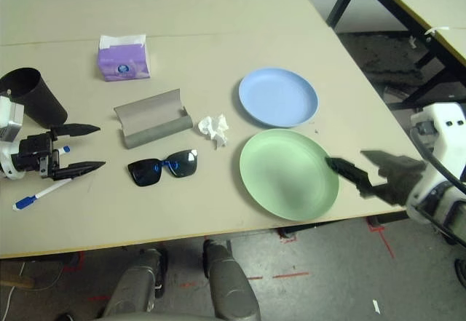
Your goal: Organize and tidy the items on the table.
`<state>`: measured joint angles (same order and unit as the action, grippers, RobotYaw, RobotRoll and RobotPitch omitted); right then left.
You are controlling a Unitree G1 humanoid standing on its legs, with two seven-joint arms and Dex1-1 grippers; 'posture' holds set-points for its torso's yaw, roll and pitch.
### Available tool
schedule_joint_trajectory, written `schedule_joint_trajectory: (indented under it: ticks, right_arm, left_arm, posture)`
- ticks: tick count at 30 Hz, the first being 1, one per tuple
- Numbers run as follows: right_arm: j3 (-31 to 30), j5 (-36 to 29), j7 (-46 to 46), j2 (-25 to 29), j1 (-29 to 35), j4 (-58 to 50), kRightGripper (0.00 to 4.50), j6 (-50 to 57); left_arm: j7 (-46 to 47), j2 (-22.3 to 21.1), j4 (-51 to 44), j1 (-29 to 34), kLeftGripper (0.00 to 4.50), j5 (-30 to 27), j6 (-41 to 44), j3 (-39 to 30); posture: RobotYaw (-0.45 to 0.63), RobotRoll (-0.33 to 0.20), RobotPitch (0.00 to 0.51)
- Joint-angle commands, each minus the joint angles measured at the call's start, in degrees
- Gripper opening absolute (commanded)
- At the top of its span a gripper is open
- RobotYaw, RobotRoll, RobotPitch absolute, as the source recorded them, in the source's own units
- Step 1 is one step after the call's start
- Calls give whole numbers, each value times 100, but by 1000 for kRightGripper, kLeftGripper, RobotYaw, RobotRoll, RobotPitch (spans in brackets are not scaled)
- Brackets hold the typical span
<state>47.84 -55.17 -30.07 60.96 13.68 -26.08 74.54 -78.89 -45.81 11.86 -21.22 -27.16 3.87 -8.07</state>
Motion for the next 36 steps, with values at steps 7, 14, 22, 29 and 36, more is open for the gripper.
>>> schedule_joint_trajectory:
  ticks: [7,14,22,29,36]
  right_arm:
    - [-363,538,-286,-117,150,245,4500,-192]
    - [-940,877,-306,-232,-309,490,4500,-489]
    - [-1137,859,-266,-472,-836,675,4500,-326]
    - [-1412,1057,-339,-495,-826,791,4500,-451]
    - [-1819,1301,-393,-579,-914,1018,4500,-663]
  left_arm:
    - [72,145,-131,182,4457,67,-77,44]
    - [221,180,-410,332,4457,16,-16,8]
    - [314,173,-640,513,4457,-7,41,3]
    - [407,164,-774,565,4457,-51,62,-41]
    - [498,149,-968,696,4457,-98,75,-73]
  posture:
    - [-232,0,230]
    - [-219,0,232]
    - [-206,0,238]
    - [-191,0,236]
    - [-178,0,235]
